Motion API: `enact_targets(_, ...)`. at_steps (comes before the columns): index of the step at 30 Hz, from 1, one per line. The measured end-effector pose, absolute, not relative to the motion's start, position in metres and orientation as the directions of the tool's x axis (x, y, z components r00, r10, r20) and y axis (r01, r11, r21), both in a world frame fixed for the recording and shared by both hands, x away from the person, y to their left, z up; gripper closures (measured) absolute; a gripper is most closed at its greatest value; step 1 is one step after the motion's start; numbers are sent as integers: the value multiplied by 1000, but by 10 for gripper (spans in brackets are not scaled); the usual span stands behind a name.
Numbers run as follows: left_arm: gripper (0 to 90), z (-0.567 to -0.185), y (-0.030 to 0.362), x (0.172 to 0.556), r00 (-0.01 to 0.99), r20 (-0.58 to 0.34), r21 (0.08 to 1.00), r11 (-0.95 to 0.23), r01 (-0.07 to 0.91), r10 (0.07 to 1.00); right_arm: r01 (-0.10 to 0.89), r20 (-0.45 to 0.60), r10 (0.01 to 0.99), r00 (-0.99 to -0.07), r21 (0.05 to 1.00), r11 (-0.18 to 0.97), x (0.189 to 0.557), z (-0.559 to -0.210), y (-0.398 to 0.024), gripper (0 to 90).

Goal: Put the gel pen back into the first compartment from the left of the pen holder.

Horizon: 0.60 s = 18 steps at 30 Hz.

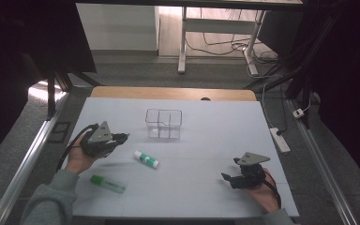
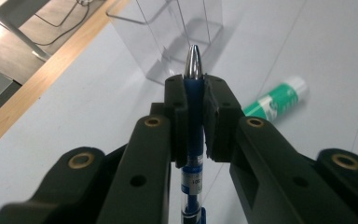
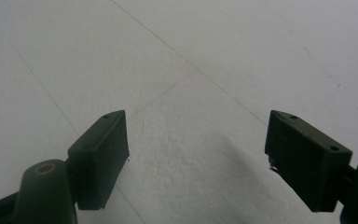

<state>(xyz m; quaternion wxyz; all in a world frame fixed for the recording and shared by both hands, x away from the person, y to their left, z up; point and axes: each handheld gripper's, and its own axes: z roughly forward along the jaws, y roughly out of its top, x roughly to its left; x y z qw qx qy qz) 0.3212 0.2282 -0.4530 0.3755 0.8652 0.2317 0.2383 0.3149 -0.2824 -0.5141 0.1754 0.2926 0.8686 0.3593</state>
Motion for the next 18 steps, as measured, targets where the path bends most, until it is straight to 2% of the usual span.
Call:
enact_targets(2,799,-451,228,321,766,211,790,-568,233,607,383,-94,635,-767,727,570,315,-514,-283,212)
enact_targets(18,799,-446,223,324,750,135,847,-469,251,647,379,-97,640,-762,735,562,315,-513,-283,212)
